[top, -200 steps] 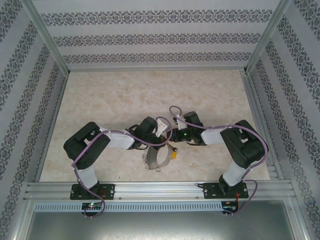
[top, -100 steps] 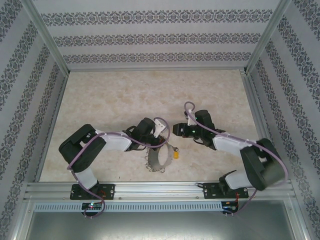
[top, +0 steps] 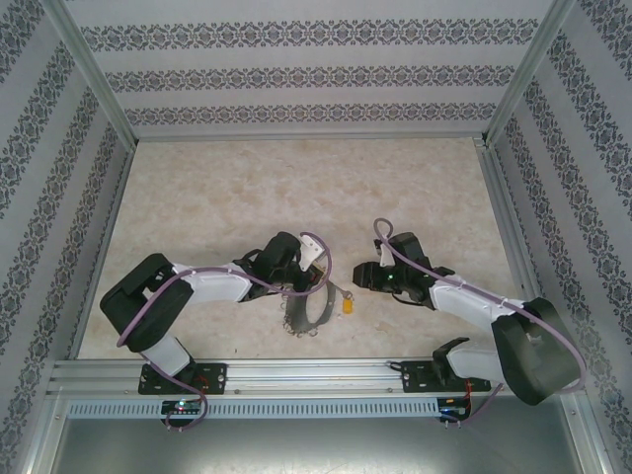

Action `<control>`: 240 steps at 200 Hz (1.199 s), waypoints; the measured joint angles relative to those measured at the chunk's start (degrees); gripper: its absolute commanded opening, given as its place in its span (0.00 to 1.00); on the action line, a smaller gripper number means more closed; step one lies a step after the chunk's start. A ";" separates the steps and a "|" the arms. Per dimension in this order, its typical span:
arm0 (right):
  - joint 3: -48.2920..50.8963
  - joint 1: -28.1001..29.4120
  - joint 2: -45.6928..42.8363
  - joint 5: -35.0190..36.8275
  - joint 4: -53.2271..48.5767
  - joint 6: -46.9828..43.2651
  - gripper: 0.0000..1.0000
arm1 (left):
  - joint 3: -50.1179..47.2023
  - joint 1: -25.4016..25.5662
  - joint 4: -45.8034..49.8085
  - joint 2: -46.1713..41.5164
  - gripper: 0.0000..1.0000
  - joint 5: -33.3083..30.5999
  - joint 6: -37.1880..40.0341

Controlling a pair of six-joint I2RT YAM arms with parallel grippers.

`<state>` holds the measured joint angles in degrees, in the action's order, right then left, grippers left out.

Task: Put the keys on the keyring

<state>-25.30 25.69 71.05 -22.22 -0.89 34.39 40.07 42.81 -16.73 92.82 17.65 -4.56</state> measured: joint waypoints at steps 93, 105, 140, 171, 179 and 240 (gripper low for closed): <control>-1.90 7.87 3.32 6.34 -8.83 1.27 0.33 | -1.60 0.00 -0.02 -2.82 0.00 -2.34 1.40; -2.58 7.93 4.00 6.49 -9.42 1.27 0.32 | -1.70 0.00 -0.02 -2.95 0.00 -2.71 1.40; -4.22 8.28 5.66 7.08 -11.13 1.20 0.31 | -1.92 0.00 -0.02 -3.21 0.00 -3.17 1.38; -4.72 9.49 5.95 8.55 -11.63 0.92 0.31 | -2.01 0.00 -0.02 -3.21 0.00 -3.32 1.38; -4.79 9.86 5.95 9.01 -11.69 0.79 0.31 | -2.05 0.00 -0.02 -3.21 0.00 -3.37 1.36; -5.09 11.34 5.77 10.64 -11.80 -0.22 0.31 | -2.73 0.00 -0.02 -3.87 0.00 -3.37 1.33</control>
<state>-30.39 37.04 76.82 -11.57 -12.69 34.17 37.34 42.81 -16.75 88.95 14.28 -3.22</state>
